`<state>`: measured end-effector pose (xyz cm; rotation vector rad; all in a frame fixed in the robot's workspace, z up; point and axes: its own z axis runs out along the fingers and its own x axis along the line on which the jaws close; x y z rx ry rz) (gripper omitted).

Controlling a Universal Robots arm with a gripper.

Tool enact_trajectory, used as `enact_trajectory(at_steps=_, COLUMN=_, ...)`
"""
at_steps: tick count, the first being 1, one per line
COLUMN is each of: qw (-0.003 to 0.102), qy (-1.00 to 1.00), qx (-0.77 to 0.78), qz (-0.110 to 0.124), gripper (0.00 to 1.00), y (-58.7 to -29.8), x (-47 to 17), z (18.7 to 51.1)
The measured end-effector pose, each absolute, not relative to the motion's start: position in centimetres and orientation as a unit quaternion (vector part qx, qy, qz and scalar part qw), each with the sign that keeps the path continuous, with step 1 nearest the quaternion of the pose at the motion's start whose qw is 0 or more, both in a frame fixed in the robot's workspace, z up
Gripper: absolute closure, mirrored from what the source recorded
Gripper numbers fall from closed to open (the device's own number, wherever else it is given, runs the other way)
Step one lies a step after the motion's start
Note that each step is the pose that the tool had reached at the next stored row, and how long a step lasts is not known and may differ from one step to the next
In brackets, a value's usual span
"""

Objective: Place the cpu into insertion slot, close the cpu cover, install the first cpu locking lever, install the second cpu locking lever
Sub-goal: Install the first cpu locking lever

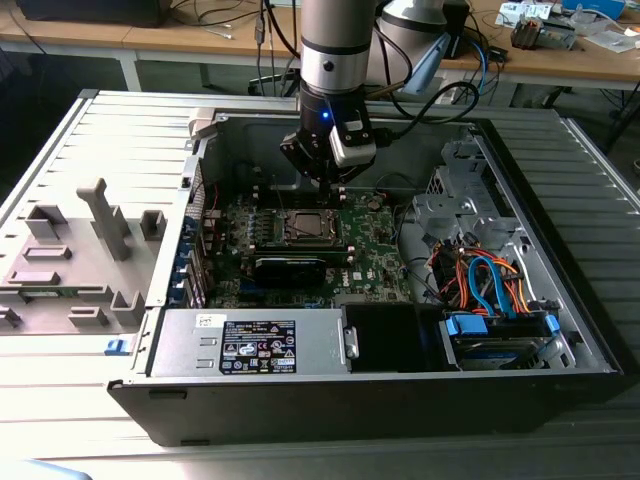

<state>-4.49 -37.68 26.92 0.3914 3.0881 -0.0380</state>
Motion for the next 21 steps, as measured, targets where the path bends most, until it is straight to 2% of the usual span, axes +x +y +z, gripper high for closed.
enact_trajectory(at_steps=21, qw=0.014, qy=0.993, qx=0.116, qz=-0.012, gripper=0.89, y=-37.68, x=-4.49, z=26.92)
